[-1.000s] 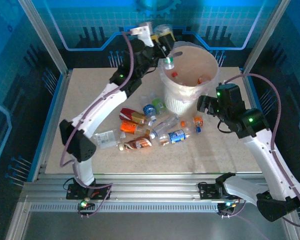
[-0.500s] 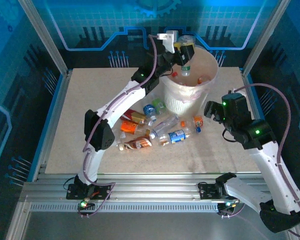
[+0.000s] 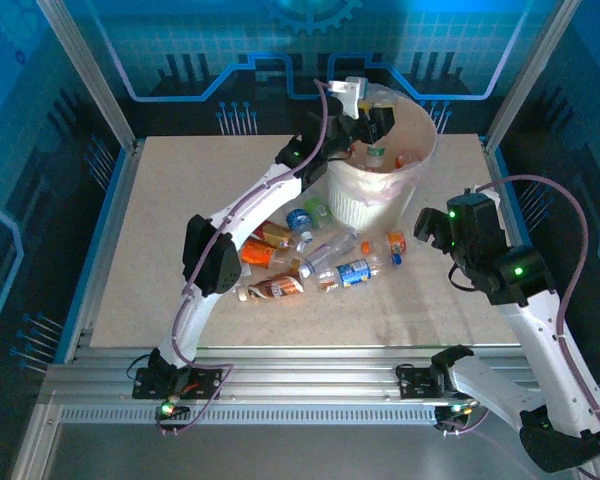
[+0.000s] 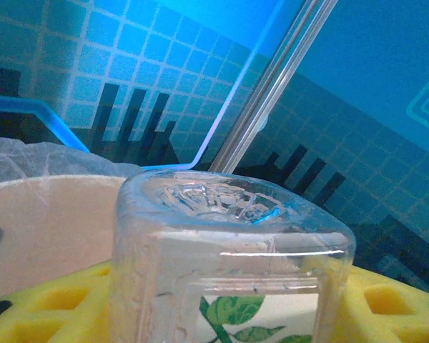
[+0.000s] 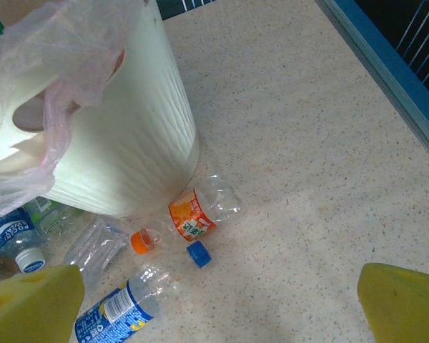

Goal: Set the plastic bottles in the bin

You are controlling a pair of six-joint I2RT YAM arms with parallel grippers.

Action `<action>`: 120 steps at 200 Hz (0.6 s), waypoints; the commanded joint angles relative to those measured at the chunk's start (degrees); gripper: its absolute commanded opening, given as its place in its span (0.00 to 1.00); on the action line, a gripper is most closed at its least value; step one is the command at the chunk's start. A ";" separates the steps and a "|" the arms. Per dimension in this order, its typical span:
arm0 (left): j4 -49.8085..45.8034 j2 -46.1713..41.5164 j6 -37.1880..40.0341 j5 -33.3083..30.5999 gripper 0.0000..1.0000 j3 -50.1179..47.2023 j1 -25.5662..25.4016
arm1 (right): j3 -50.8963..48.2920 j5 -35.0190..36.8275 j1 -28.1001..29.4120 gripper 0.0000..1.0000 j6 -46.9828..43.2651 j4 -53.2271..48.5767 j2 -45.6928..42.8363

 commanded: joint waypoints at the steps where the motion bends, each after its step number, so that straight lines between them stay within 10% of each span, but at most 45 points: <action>1: -0.95 2.30 1.26 2.19 0.34 3.49 -0.38 | -0.69 1.41 -0.95 1.00 1.86 -1.42 -0.52; 120: -3.61 7.25 3.24 5.06 0.49 6.41 -0.38 | -6.24 3.29 -2.87 1.00 7.30 -3.18 -3.91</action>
